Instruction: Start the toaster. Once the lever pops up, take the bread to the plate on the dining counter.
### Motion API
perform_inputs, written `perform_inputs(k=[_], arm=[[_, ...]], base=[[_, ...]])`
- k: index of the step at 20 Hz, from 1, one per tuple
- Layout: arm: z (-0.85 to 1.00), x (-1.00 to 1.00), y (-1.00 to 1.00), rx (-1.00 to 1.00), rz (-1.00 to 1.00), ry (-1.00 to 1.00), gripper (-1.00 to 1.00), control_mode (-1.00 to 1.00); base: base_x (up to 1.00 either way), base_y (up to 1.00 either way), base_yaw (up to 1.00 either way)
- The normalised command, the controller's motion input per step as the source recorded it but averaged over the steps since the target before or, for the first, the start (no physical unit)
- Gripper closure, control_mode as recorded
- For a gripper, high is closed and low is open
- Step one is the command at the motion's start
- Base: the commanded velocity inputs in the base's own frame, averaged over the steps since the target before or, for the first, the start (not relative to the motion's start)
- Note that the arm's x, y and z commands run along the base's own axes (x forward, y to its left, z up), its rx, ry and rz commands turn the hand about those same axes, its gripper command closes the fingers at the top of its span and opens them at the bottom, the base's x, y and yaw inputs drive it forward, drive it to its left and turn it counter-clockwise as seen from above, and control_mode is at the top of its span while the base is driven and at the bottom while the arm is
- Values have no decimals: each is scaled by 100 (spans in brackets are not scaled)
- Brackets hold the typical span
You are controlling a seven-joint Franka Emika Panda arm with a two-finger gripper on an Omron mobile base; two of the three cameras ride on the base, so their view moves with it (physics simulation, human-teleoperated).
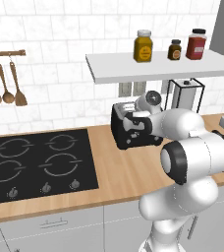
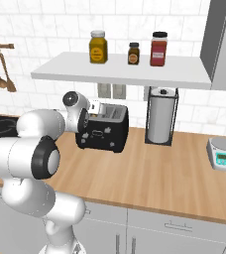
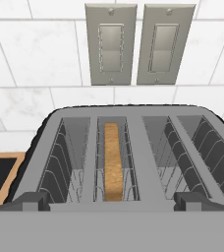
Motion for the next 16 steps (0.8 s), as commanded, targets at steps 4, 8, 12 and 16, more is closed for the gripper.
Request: perform_inputs(k=[4,8,12,16], arm=[[0,0,0,0,0,0,-100,-100],[0,0,0,0,0,0,-100,-100],[0,0,0,0,0,0,-100,-100],[0,0,0,0,0,0,-100,-100]], base=[[0,0,0],[0,0,0],[0,0,0],[0,0,0]])
